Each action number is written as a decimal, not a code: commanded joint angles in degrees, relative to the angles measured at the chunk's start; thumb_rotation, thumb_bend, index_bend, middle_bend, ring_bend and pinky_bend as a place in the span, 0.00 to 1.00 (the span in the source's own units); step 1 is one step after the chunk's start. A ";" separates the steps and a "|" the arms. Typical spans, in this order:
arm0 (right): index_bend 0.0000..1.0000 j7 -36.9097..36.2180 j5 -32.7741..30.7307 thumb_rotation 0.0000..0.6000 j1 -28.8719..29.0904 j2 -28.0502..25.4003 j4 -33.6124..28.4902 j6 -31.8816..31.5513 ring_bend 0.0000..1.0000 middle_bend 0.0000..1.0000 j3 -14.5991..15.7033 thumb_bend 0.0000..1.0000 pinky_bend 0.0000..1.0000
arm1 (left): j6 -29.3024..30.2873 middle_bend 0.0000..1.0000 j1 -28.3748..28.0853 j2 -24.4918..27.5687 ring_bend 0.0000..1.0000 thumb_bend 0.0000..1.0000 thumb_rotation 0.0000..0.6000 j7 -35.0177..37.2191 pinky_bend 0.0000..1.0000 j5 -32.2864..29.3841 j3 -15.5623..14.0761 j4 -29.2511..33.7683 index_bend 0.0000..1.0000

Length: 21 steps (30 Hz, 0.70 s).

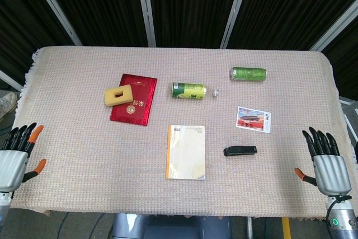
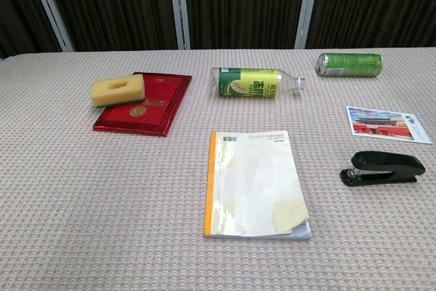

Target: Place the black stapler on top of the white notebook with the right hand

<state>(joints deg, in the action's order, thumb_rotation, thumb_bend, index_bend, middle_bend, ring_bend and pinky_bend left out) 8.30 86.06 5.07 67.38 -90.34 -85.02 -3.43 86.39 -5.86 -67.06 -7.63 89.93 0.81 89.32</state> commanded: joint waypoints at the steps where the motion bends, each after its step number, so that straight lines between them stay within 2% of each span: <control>1: 0.00 0.40 -0.45 1.00 0.14 -0.06 -0.18 0.62 0.00 0.00 0.04 0.12 0.00 | -0.20 0.00 -0.03 0.03 0.00 0.32 1.00 0.01 0.06 -0.24 0.03 0.06 0.00; 11: 0.00 0.16 -1.07 1.00 0.76 -0.71 -0.51 3.80 0.00 0.00 1.10 0.12 0.00 | 1.10 0.00 0.21 0.16 0.00 0.32 1.00 0.06 0.06 0.30 0.38 0.94 0.00; 14: 0.09 -0.31 -0.66 1.00 1.70 -0.70 -1.07 6.12 0.00 0.01 1.79 0.12 0.00 | 1.39 0.00 -0.11 -0.35 0.00 0.32 1.00 0.31 0.06 1.18 0.48 0.29 0.00; 18: 0.19 1.50 1.47 1.00 3.52 0.58 -0.74 8.90 0.00 0.08 2.91 0.14 0.00 | 0.40 0.00 -0.67 -0.73 0.00 0.32 1.00 0.27 0.06 1.18 0.44 -0.26 0.00; 21: 0.23 2.31 2.06 1.00 5.06 1.48 -1.53 11.52 0.03 0.14 3.35 0.16 0.05 | -0.29 0.00 -0.93 -0.79 0.00 0.32 1.00 0.34 0.06 0.67 0.54 -0.38 0.00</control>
<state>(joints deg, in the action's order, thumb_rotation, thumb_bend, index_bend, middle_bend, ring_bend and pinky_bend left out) 9.95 87.61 9.13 68.18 -91.40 -74.84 -0.48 86.27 -6.70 -67.82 -7.32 90.73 1.32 88.97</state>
